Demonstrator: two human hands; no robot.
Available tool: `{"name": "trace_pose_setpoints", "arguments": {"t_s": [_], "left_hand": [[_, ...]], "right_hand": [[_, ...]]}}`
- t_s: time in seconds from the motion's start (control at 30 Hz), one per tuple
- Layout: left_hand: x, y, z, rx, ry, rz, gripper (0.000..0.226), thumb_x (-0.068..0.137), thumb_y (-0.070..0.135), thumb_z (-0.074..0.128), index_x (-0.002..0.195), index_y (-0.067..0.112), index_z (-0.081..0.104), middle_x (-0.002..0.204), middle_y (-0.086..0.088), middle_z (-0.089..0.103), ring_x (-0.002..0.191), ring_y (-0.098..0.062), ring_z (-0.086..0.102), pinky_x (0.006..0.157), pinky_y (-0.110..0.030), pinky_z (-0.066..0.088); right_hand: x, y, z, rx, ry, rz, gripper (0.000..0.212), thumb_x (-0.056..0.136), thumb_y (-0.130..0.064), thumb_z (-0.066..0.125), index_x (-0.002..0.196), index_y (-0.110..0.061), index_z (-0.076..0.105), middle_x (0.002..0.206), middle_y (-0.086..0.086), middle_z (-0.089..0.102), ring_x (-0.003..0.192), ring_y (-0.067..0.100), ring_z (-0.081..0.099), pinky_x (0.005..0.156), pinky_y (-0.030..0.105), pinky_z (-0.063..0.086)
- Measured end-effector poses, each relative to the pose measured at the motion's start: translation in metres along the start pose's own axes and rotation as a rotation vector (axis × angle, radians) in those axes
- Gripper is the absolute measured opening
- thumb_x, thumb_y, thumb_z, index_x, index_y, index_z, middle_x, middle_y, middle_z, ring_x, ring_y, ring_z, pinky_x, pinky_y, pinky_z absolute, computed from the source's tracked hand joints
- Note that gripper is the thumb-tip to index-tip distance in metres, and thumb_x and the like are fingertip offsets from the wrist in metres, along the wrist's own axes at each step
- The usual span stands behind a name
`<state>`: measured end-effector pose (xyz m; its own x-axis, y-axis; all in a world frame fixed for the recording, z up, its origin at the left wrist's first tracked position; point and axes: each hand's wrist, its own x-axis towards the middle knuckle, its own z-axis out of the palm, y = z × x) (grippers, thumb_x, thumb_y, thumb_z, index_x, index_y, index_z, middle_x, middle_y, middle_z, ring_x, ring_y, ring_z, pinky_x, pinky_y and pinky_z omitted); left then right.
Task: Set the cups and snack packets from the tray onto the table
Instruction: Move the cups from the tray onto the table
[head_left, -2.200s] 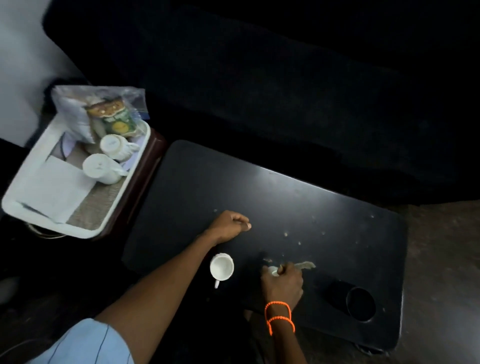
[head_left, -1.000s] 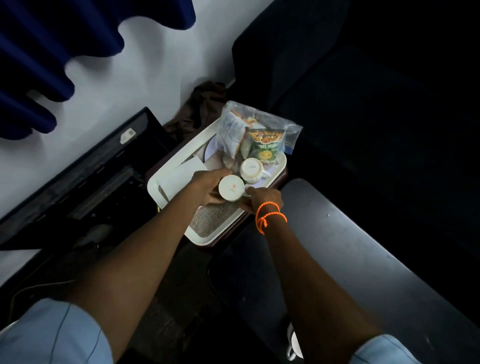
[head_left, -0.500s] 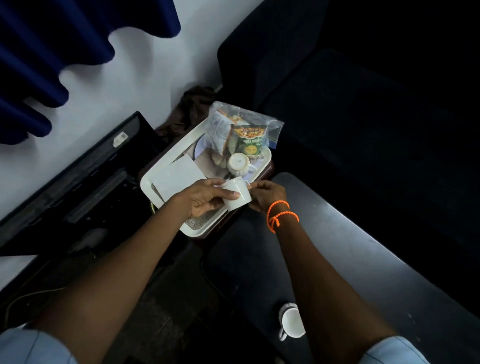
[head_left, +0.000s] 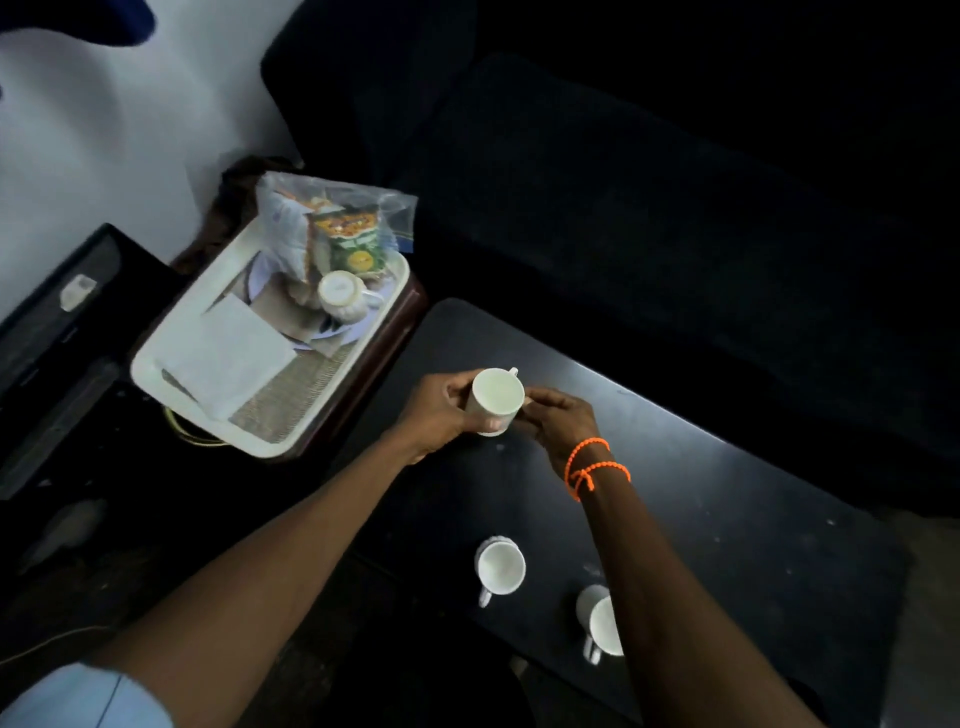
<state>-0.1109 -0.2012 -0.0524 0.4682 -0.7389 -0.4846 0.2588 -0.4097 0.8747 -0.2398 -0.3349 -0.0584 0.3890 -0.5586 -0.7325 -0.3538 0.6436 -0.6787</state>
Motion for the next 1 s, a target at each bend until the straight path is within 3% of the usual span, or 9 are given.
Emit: {"name": "trace_pose_setpoints", "arguments": {"t_s": [0.2,0.33,0.5,0.67,0.93,1.0], "left_hand": [[0.001,-0.024,0.062,0.174,-0.172,-0.006,0.081,0.062,-0.018,0.086,0.131,0.02,0.066,0.108,0.022,0.076,0.105,0.003,0.07,0.097,-0.019,0.054],[0.004,-0.046,0.089,0.316,-0.166,0.022,0.079,0.055,-0.015,0.088,0.128,0.013,0.072,0.115,0.005,0.077,0.109,-0.009,0.072,0.096,-0.025,0.057],[0.013,-0.065,0.107,0.403,-0.122,0.029,0.078,0.052,-0.014,0.087,0.124,0.014,0.074,0.108,0.004,0.077,0.113,-0.025,0.073,0.1,-0.041,0.058],[0.021,-0.074,0.11,0.453,-0.093,-0.02,0.082,0.052,-0.01,0.091,0.128,0.012,0.072,0.117,0.001,0.076,0.112,-0.021,0.072,0.101,-0.045,0.057],[0.023,-0.08,0.106,0.47,-0.12,0.0,0.077,0.048,0.002,0.09,0.116,0.032,0.071,0.107,0.0,0.08,0.104,-0.022,0.076,0.093,-0.045,0.061],[0.025,-0.079,0.102,0.486,-0.145,-0.006,0.075,0.049,0.005,0.092,0.116,0.029,0.071,0.106,0.001,0.08,0.102,-0.021,0.076,0.093,-0.045,0.061]], "right_hand": [[-0.015,0.034,-0.071,-0.061,0.101,-0.073,0.022,0.086,0.01,0.066,0.092,-0.009,0.077,0.081,0.006,0.076,0.071,0.014,0.07,0.063,0.018,0.056],[-0.016,0.062,-0.099,-0.095,0.163,-0.079,0.022,0.083,0.008,0.07,0.097,-0.006,0.078,0.087,0.011,0.076,0.076,0.02,0.067,0.075,0.032,0.057],[-0.008,0.081,-0.11,-0.061,0.213,-0.058,0.023,0.082,0.008,0.07,0.098,-0.007,0.079,0.089,0.009,0.078,0.082,0.022,0.069,0.088,0.039,0.059],[0.006,0.086,-0.106,-0.098,0.238,-0.032,0.025,0.083,0.008,0.069,0.101,-0.007,0.079,0.096,0.009,0.078,0.091,0.027,0.073,0.091,0.041,0.059],[0.011,0.088,-0.105,-0.189,0.262,0.002,0.029,0.083,0.012,0.065,0.101,-0.005,0.079,0.098,0.011,0.078,0.096,0.03,0.073,0.093,0.044,0.058],[0.013,0.08,-0.103,-0.221,0.313,-0.002,0.027,0.083,0.013,0.065,0.101,-0.002,0.078,0.1,0.015,0.077,0.098,0.033,0.072,0.094,0.046,0.057]]}}
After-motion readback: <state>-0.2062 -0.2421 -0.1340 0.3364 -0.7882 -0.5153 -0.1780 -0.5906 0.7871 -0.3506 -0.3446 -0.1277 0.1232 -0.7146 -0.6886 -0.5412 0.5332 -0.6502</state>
